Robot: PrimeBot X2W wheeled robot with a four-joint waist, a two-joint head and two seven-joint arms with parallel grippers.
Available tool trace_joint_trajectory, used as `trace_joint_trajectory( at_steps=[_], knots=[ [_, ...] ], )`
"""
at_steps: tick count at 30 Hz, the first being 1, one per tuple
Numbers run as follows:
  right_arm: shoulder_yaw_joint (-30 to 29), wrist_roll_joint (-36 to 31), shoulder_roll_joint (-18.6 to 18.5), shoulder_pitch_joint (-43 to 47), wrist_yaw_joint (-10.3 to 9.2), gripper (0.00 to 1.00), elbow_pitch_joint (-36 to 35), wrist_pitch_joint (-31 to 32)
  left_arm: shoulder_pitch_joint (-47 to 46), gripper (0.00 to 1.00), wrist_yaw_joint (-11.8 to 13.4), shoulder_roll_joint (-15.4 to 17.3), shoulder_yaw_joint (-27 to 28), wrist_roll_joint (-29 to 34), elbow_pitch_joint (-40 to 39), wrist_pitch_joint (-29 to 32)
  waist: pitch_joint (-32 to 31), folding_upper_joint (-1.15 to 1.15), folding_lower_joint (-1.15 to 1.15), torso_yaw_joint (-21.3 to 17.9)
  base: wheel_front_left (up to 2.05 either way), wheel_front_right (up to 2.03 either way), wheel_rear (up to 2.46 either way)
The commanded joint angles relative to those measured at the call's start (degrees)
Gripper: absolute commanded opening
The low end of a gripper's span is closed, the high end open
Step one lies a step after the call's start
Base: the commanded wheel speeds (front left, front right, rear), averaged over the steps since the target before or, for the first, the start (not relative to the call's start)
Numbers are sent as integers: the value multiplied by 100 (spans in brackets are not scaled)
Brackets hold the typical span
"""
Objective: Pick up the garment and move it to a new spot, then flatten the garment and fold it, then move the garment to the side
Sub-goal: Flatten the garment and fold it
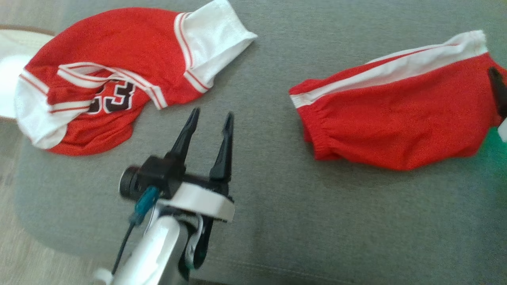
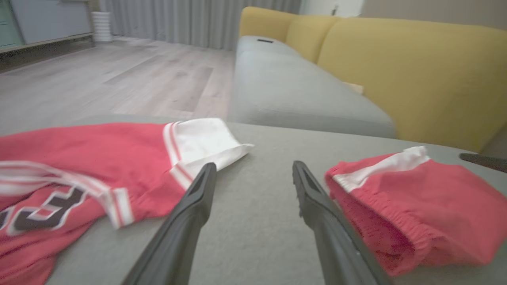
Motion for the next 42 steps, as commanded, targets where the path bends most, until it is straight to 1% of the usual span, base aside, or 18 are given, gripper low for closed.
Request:
trace_joint_trajectory(
  at_steps=[1, 3, 4, 7, 13, 21, 22, 23, 24, 25, 26, 27, 31, 33, 39, 42],
  knots=[
    [-7, -192, -101, -234, 43, 100, 224, -183, 200, 100, 49, -56, 377, 169, -272, -32, 8, 0, 0, 241, 0, 0, 0],
    [-27, -268, -79, -302, 43, 100, 549, -260, 373, 100, 93, -102, 446, 261, -224, -33, 5, 0, 0, 335, 0, 0, 0],
    [-35, -327, -86, -353, 43, 100, 827, -326, 469, 100, 88, -126, 420, 395, -149, -33, -1, 0, 0, 414, 0, 0, 0],
    [-28, -402, -114, -402, 43, 100, 1084, -403, 518, 100, 76, -141, 410, 490, -135, -33, -12, 0, 0, 469, 0, 0, 0],
    [-39, -559, -190, -531, 43, 100, 1800, -587, 691, 100, -7, -159, 472, 626, -550, -33, -52, 0, 0, 589, 0, 0, 0],
    [-67, -607, -281, -762, 43, 100, 2461, -673, 898, 100, 155, -161, 466, 812, -655, -33, 5, 0, 0, 720, 0, 0, 0],
    [-36, -587, -274, -777, 43, 92, 2506, -642, 909, 100, 163, -161, 456, 818, -654, -33, 9, 0, 0, 732, 0, 0, 0],
    [-6, -541, -256, -785, 43, 54, 2538, -602, 915, 100, 170, -161, 448, 824, -652, -33, 12, 0, 0, 741, 0, 0, 0],
    [21, -491, -245, -793, 43, 42, 2561, -572, 919, 100, 178, -161, 442, 835, -643, -33, 13, 0, 0, 746, 0, 0, 0],
    [57, -449, -238, -800, 43, 15, 2572, -551, 920, 100, 185, -161, 439, 846, -634, -33, 13, 0, 0, 745, 0, 0, 0],
    [101, -416, -232, -809, 43, 2, 2576, -547, 922, 100, 198, -161, 442, 862, -622, -33, 8, 0, 0, 730, 0, 0, 0],
    [145, -387, -229, -820, 43, 0, 2583, -551, 923, 100, 208, -161, 442, 881, -609, -33, -1, 0, 0, 710, 0, 0, 0],
    [215, -201, -191, -833, 43, 0, 2671, -548, 928, 100, 225, -161, 455, 918, -547, -33, -85, 0, 0, 591, 0, 0, 0],
    [274, -146, -232, -816, 43, 0, 2706, -566, 941, 100, 238, -162, 467, 937, -510, -33, -143, 0, 0, 514, 0, 0, 0],
    [414, -87, -449, -872, 43, 0, 2752, -677, 949, 100, 243, -162, 493, 959, -462, -34, -283, 0, 0, 184, 0, 0, 0],
    [588, -257, -656, -935, 43, 0, 2661, -774, 942, 100, 253, -162, 501, 951, -461, -34, -334, 0, 0, 9, 0, 0, 0]
  ],
)
